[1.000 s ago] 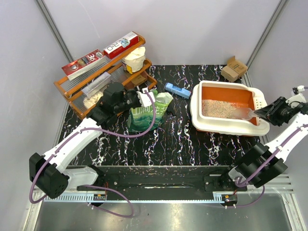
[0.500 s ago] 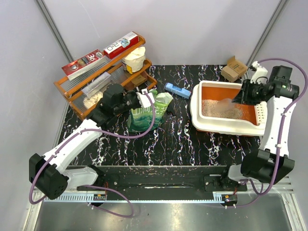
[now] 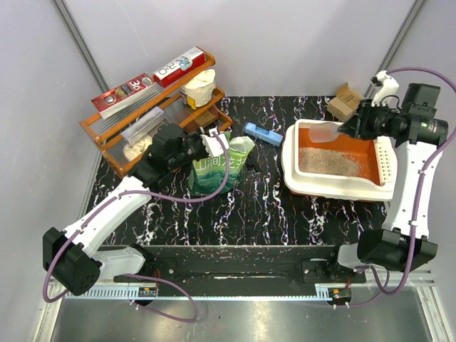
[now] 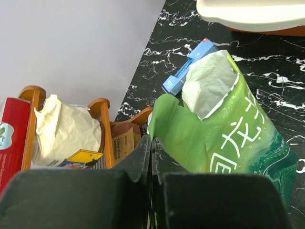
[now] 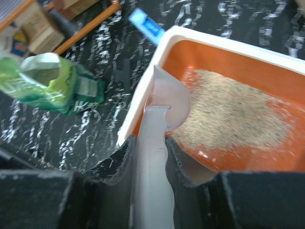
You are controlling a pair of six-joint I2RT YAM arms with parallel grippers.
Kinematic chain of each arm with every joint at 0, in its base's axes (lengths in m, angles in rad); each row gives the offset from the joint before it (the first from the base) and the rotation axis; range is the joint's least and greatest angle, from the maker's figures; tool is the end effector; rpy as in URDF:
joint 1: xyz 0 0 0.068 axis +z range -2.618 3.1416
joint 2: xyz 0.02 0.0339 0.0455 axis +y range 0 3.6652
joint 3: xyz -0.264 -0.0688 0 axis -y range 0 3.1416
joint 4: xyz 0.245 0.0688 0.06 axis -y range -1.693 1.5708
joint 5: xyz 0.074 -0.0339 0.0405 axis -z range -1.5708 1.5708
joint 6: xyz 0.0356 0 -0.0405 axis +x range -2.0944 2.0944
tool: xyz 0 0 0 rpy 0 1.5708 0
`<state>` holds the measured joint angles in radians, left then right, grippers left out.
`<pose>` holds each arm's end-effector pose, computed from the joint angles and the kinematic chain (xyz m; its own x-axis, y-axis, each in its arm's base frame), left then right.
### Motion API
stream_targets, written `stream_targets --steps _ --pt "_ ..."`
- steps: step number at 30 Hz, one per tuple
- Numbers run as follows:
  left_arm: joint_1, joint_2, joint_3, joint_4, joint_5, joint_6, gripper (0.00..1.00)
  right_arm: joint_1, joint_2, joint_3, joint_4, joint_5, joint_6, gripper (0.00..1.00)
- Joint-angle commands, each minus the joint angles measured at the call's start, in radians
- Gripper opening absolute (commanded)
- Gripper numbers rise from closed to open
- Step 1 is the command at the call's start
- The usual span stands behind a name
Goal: Fill the litter box with clean litter
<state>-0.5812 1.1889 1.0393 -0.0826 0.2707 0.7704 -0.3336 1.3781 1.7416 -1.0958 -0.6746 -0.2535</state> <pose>0.2273 -0.1607 0.3564 0.3819 0.5520 -0.7412 0.6697 0.3874 0.6336 0.2461 -0.0618 0.4477 -0.5656 -0.0113 -0.8246 -0.3357 0.9165 0.2177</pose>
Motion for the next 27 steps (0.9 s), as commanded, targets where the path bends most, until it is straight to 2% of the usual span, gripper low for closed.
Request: stream_targets --steps 1,6,8,13,15,17,19,20,27 --pt "0.017 -0.005 0.07 0.005 -0.082 -0.025 0.0 0.068 -0.033 -0.045 0.109 -0.143 0.039 0.0" --pt "0.05 -0.049 0.073 -0.043 -0.079 -0.025 0.0 0.146 -0.002 -0.057 0.284 -0.166 0.121 0.0" --pt "0.061 -0.064 0.059 -0.049 -0.085 -0.025 0.0 0.218 0.041 -0.056 0.333 -0.154 0.172 0.0" --pt "0.093 -0.109 0.053 -0.065 -0.091 -0.046 0.0 0.424 0.09 -0.099 0.364 0.03 0.151 0.0" --pt "0.098 -0.123 0.054 -0.074 -0.094 -0.054 0.0 0.455 0.091 -0.117 0.369 0.134 0.152 0.0" --pt "0.103 -0.136 0.041 -0.085 -0.1 -0.062 0.0 0.494 0.084 -0.157 0.378 0.148 0.139 0.0" --pt "0.104 -0.161 0.019 -0.063 -0.129 -0.086 0.0 0.544 0.078 -0.183 0.366 0.181 0.059 0.0" --pt "0.106 -0.172 -0.005 -0.06 -0.133 -0.092 0.0 0.606 0.076 -0.194 0.355 0.202 0.027 0.0" --pt "0.161 -0.239 -0.038 -0.089 -0.085 -0.141 0.0 0.867 0.094 -0.293 0.381 0.604 -0.353 0.0"
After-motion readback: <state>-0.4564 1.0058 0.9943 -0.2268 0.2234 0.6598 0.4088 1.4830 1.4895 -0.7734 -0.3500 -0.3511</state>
